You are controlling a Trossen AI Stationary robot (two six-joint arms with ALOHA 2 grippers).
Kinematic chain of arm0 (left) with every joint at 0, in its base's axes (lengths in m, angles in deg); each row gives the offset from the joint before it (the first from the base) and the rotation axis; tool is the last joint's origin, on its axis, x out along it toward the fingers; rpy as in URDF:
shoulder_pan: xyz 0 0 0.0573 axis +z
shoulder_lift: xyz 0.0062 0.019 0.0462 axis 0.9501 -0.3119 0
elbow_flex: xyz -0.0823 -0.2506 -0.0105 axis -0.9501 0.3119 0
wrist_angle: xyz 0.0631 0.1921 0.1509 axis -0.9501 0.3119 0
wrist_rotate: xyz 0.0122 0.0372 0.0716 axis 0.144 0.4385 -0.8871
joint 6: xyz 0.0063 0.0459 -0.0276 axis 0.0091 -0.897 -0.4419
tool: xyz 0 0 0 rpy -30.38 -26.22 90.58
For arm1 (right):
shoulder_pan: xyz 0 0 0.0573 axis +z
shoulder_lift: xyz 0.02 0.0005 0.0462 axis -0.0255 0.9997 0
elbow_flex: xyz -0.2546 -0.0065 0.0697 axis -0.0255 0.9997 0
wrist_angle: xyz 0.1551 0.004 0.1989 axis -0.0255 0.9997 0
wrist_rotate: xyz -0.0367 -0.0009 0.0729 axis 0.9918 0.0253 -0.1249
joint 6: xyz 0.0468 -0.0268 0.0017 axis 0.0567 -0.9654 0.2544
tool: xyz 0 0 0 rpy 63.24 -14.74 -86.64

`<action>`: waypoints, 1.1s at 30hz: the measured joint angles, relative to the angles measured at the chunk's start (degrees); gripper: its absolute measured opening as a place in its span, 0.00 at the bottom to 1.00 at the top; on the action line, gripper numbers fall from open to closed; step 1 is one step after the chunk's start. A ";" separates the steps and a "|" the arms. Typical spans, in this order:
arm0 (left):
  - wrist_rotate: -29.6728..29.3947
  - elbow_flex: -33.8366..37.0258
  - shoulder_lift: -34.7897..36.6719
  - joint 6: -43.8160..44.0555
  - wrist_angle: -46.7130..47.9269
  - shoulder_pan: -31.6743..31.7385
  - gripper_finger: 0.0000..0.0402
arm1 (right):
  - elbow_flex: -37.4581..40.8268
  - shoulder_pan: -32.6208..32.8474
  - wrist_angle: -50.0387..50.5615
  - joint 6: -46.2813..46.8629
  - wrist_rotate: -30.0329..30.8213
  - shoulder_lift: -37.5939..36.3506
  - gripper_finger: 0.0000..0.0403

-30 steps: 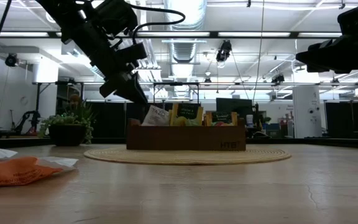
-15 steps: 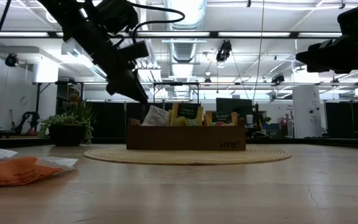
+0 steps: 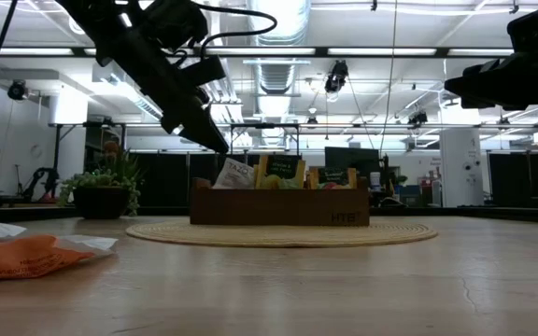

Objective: Pick & Place Tea
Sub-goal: Put the white tea bag into the left section of the wooden organizer

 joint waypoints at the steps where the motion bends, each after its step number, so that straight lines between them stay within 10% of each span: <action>1: 0.00 0.16 0.00 0.02 -0.54 0.18 0.29 | 0.00 -0.01 -0.01 0.00 -0.01 -0.02 0.02; 18: 0.67 -0.03 -3.15 -0.14 -4.23 1.81 0.27 | 0.00 -0.01 -0.01 0.00 -0.01 0.01 0.02; 33: 0.34 0.08 -3.31 -0.65 -0.89 1.82 0.00 | 0.00 0.00 -0.01 0.00 -0.01 0.01 0.02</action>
